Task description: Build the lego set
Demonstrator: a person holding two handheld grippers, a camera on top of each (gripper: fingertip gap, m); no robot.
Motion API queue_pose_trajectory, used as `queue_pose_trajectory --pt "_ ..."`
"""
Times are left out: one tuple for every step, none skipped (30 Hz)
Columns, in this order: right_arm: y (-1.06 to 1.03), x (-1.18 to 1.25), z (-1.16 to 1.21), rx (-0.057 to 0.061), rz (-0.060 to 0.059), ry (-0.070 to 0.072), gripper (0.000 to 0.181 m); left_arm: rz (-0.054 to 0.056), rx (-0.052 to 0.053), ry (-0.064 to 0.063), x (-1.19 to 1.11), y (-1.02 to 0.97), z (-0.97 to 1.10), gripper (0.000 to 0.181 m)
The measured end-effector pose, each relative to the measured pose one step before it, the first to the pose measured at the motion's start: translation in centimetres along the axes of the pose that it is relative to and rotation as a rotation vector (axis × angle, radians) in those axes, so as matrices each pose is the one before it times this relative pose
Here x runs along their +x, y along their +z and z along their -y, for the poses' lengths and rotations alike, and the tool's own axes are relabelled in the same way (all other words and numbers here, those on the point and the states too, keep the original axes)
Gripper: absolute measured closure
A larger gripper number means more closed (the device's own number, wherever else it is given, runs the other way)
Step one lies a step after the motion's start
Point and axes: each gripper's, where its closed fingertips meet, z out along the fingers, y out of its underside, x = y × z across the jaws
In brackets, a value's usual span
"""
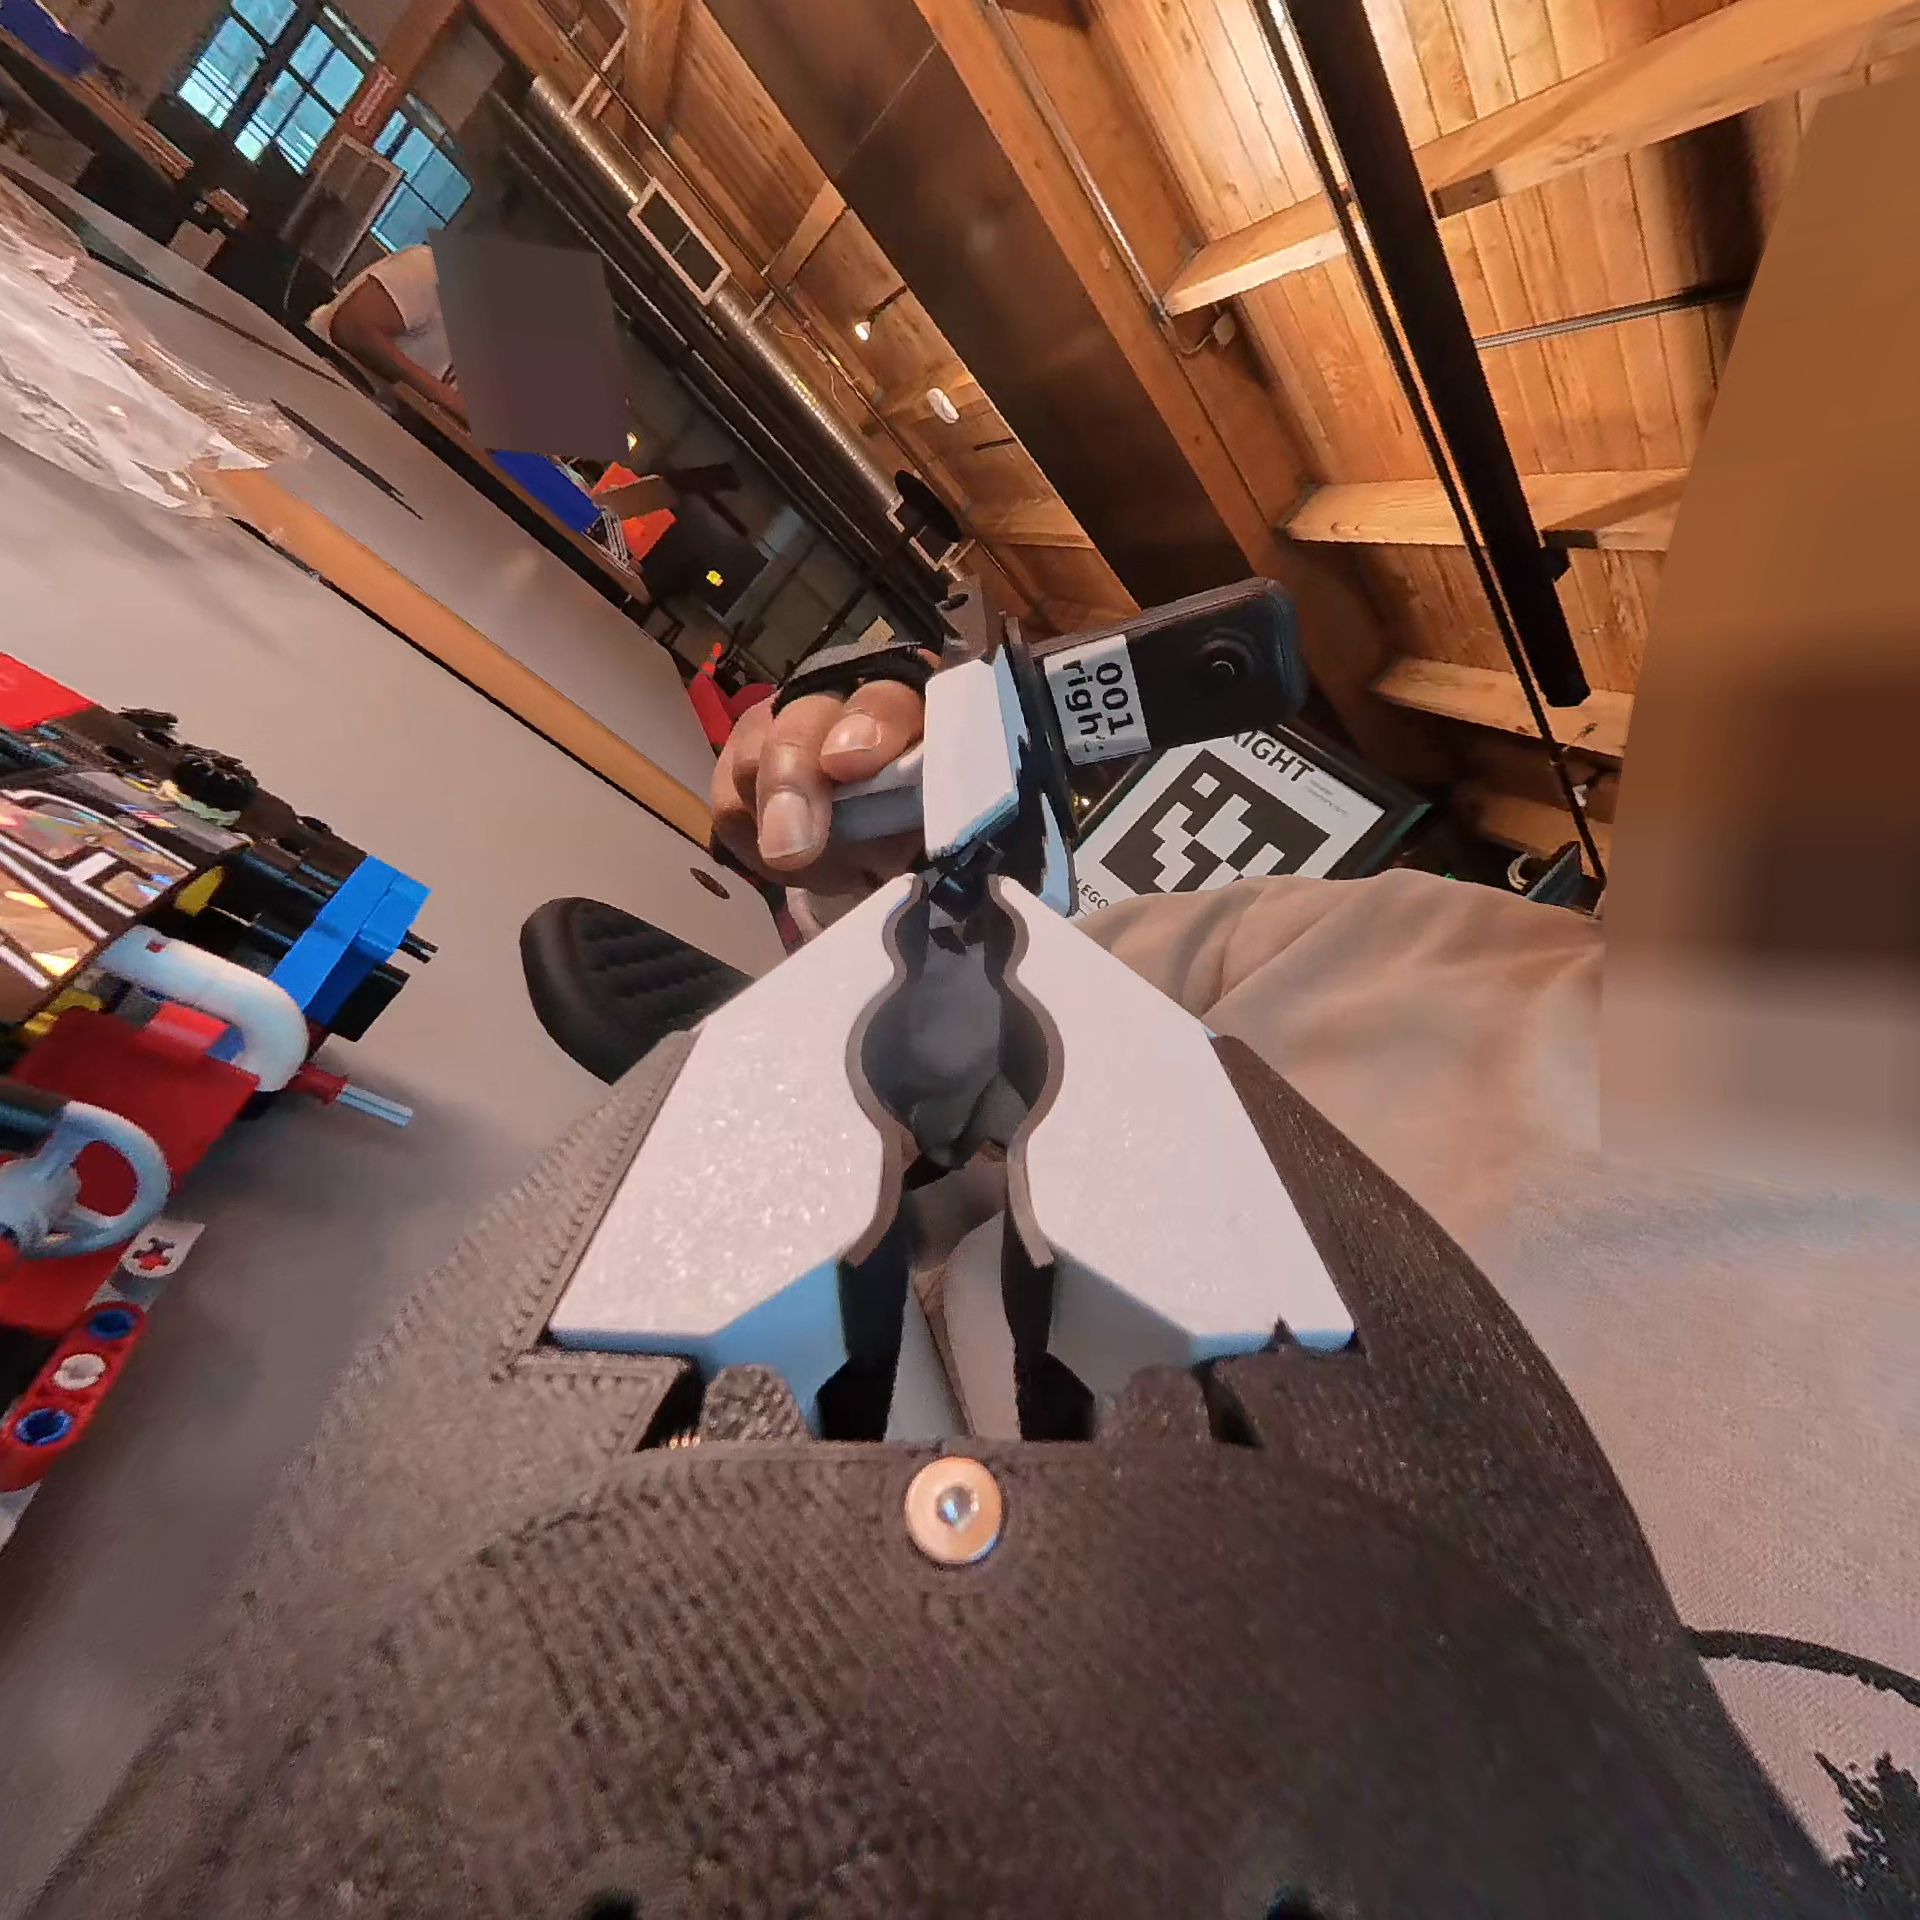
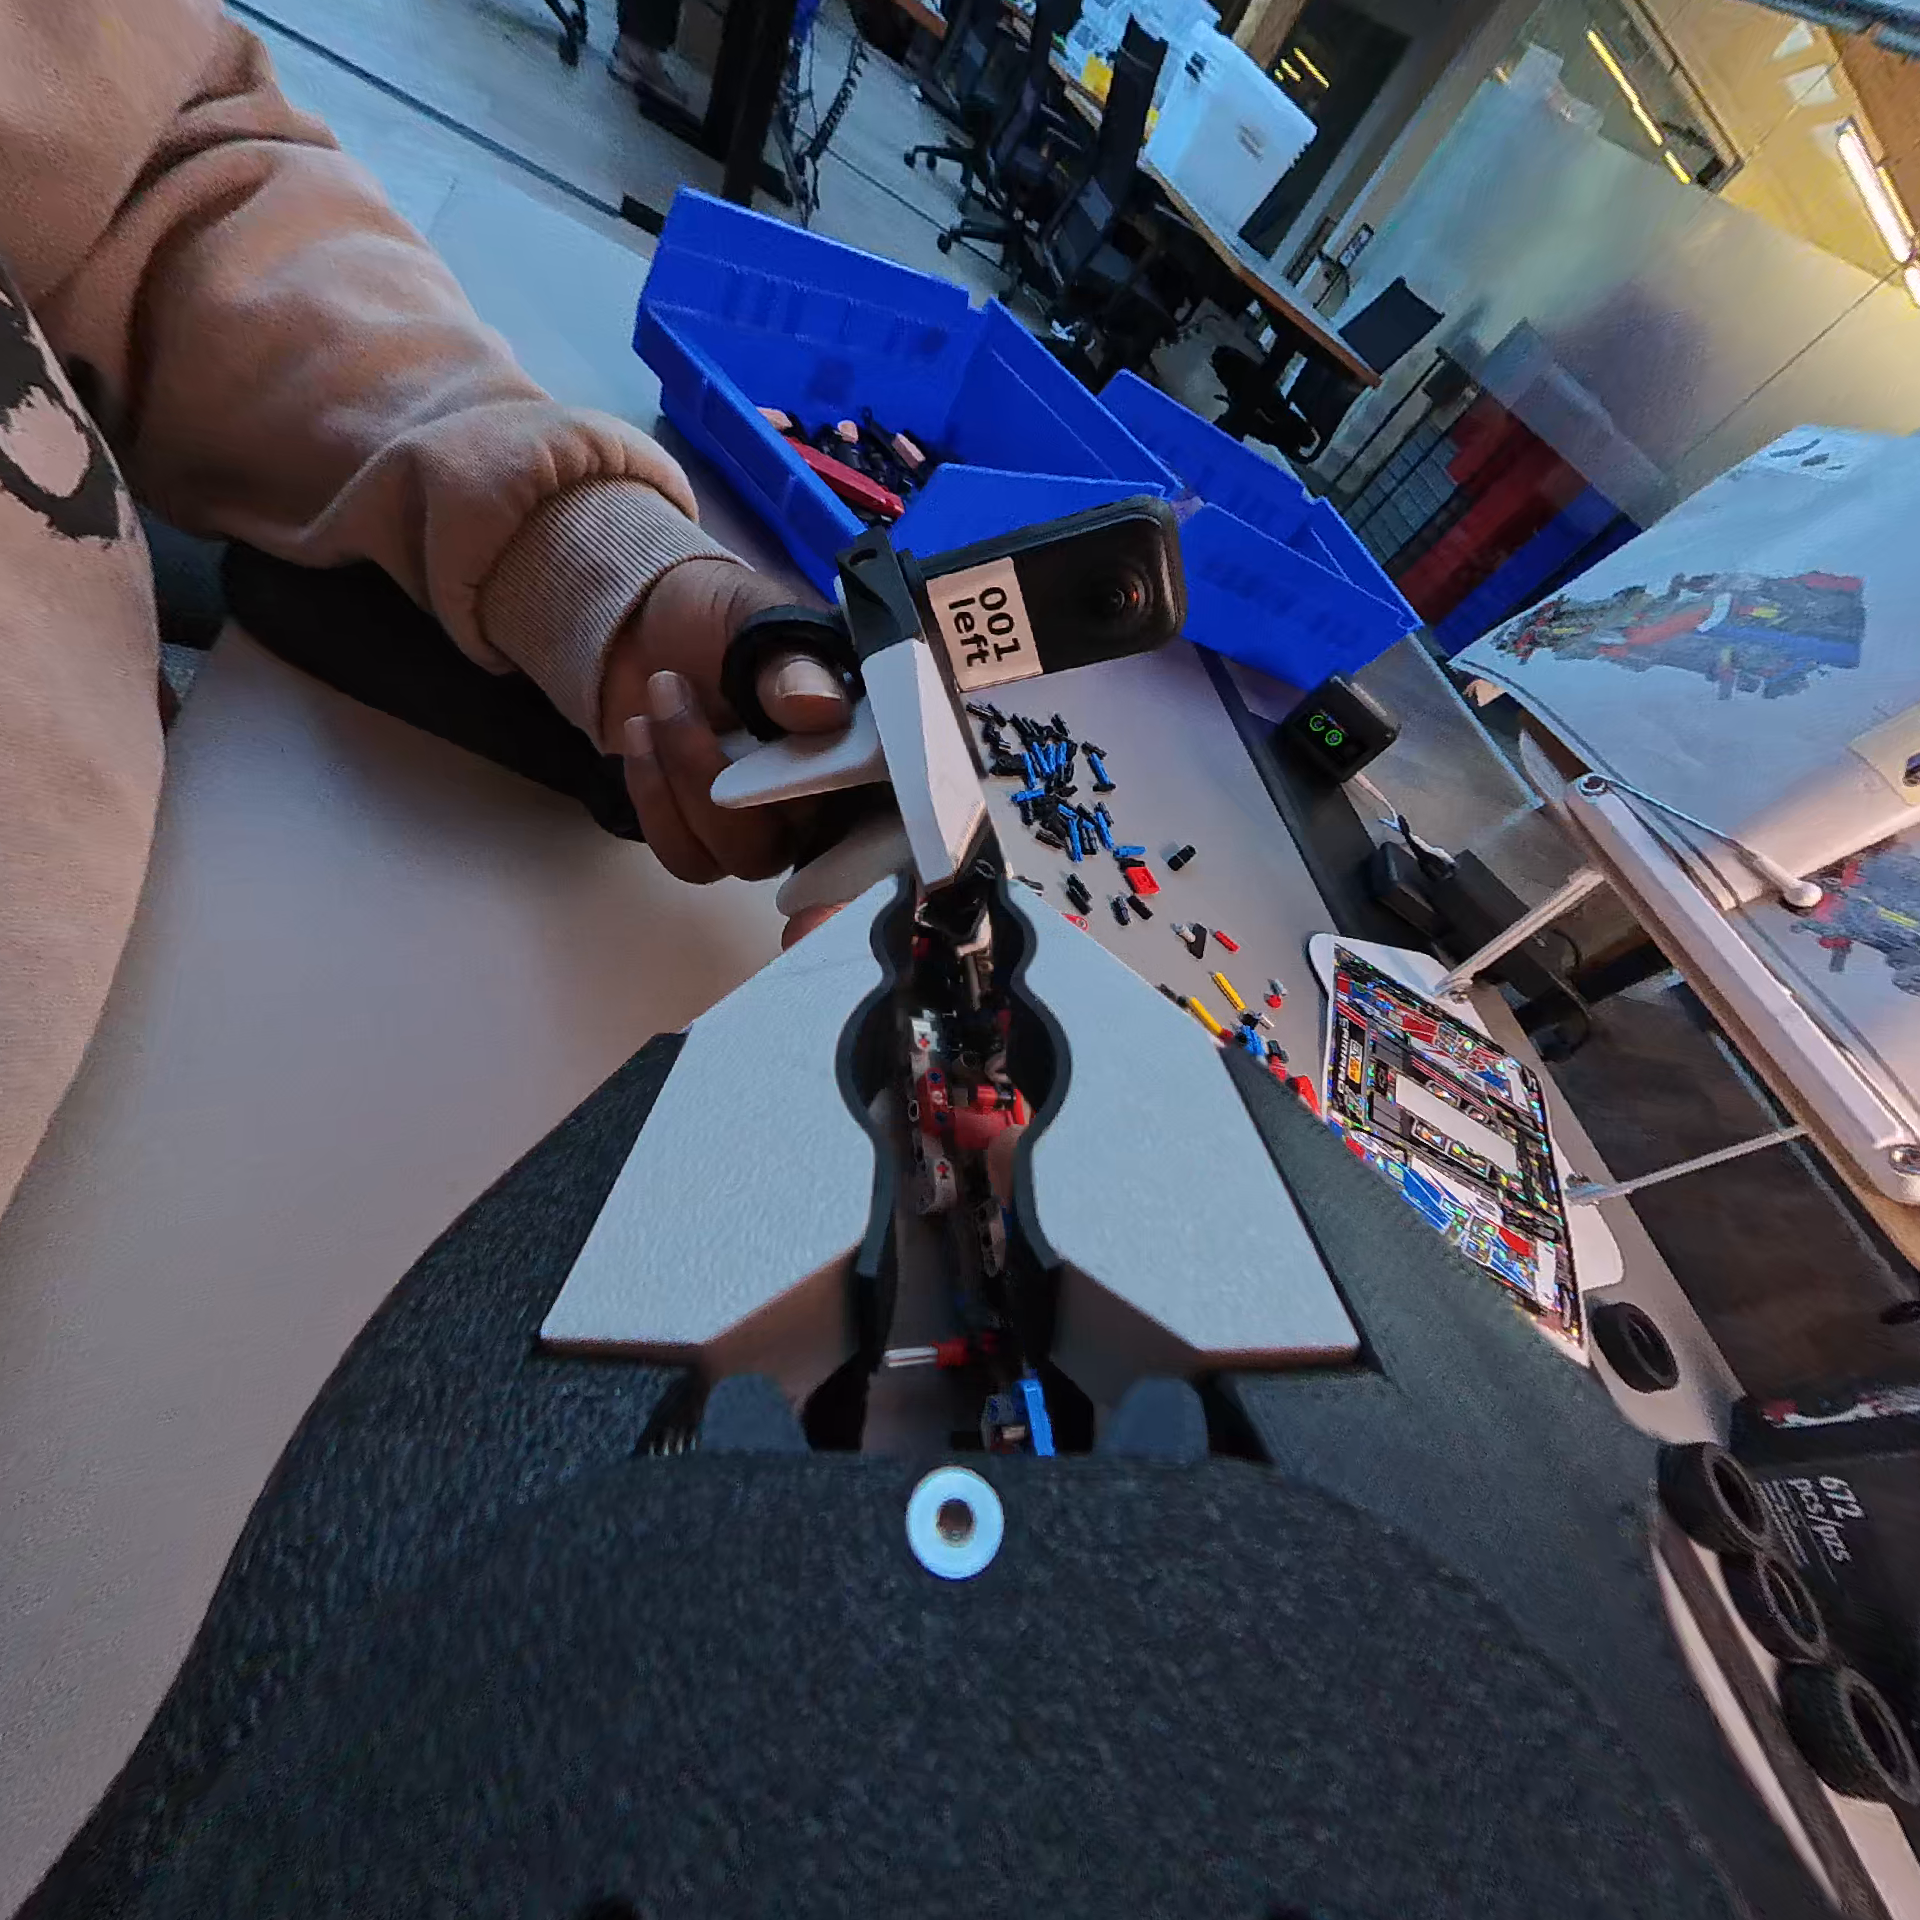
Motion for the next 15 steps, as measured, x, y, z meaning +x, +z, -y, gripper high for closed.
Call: queue_pose_trajectory --pt "-0.055 -0.048 0.103 0.0037 0.0060 0.0083 0.171 -0.0056 -0.0035 -0.0010 0.155 0.044 -0.090 0.174" --pt "-0.062 -0.054 0.050 0.0004 0.0034 -0.0004 0.172 -0.0037 0.0015 -0.0054 0.087 0.009 -0.019 0.174" --pt "-0.014 -0.051 -0.002 -0.0040 -0.0029 -0.0083 0.172 -0.0024 0.0010 -0.0073 0.011 0.004 -0.029 0.174" --pt "-0.019 -0.028 -0.078 -0.0081 -0.0071 -0.0134 0.173 0.0017 0.0003 -0.0058 -0.058 -0.001 -0.039 0.174" --pt "-0.055 -0.049 -0.097 -0.0081 -0.0032 -0.0075 0.173 0.0069 -0.0026 0.0022 -0.088 0.038 -0.073 0.173" --pt "-0.161 -0.084 -0.095 -0.0052 0.0038 0.0020 0.174 0.0159 -0.0083 0.0117 -0.121 0.068 -0.107 0.171" --pt "-0.366 -0.094 -0.123 -0.0035 0.0112 0.0079 0.175 0.0223 -0.0097 0.0286 -0.118 0.035 -0.022 0.163" --pt "-0.744 0.591 -0.297 -0.0091 -0.0169 0.0105 0.175 0.0284 -0.0018 0.0405 -0.101 -0.150 0.237 0.155" --pt "-1.127 1.335 -0.583 -0.0163 -0.0440 0.0150 0.175 0.0438 0.0026 0.0515 -0.219 -0.377 0.442 0.152" --pt "-1.350 1.752 -0.874 -0.0187 -0.0503 0.0281 0.174 0.0569 0.0048 0.0631 -0.395 -0.602 0.564 0.150" --pt "-1.331 1.994 -1.392 -0.0315 -0.0475 0.0439 0.175 0.0692 0.0006 0.0724 -0.654 -0.757 0.520 0.151" --pt "-1.098 1.948 -2.174 -0.0631 -0.0321 0.0526 0.175 0.0816 -0.0111 0.0811 -0.971 -0.826 0.337 0.151" --pt "-0.739 1.762 -2.785 -0.0893 -0.0176 0.0521 0.175 0.0948 -0.0236 0.0856 -1.324 -0.811 0.132 0.151" --pt "-0.278 1.552 -2.966 -0.0923 -0.0125 0.0468 0.175 0.0972 -0.0244 0.0807 -1.453 -0.746 0.042 0.151" --pt "0.168 1.143 -2.922 -0.0937 0.0003 0.0424 0.175 0.0805 -0.0163 0.0681 -1.273 -0.604 0.049 0.152"
